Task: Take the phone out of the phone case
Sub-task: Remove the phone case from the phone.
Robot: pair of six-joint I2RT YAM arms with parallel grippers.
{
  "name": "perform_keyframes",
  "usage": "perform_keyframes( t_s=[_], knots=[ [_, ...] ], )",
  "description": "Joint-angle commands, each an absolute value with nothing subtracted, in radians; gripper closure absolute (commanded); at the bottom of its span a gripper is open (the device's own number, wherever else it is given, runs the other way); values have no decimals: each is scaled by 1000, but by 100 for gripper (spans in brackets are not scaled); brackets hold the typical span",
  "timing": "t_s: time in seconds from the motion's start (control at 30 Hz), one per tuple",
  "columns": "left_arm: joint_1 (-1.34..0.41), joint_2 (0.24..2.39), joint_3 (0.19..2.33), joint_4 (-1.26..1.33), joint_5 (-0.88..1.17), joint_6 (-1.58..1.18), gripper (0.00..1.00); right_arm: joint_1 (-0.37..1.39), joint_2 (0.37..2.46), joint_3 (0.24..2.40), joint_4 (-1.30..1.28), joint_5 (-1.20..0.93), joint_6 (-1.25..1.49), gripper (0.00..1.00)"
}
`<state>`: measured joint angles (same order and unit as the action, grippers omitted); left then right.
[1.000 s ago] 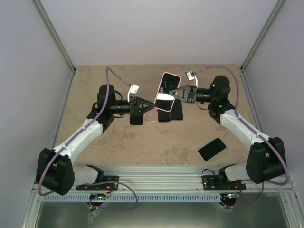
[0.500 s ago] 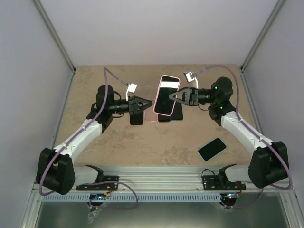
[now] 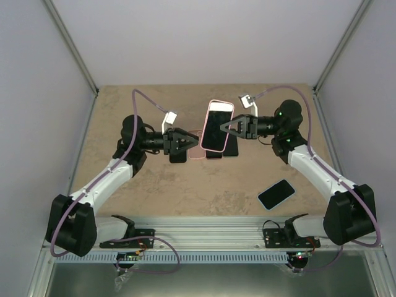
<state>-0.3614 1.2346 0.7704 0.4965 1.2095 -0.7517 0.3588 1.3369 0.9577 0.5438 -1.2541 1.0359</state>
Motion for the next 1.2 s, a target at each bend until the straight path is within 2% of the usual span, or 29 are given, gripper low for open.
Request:
perform_keyframes(
  t_s=[0.0,0.37,0.57,0.83,1.17],
  knots=[
    [-365,1214,751,712,1261,-883,46,368,1321,976,559,-1278,996,99],
    [-410,1236,799,459,1221,-673,48,377,1322,985,547,-1281,985,100],
    [-409,1244,804,336,1166,-572,54,379,1323,977,608,-1302,1033,100],
    [-398,1264,767,423,1172,-626,56,383,1313,916,855,-1349,1216,100],
    [-394,1265,711,595,1216,-736,56,401,1308,905,956,-1370,1291,99]
  ],
)
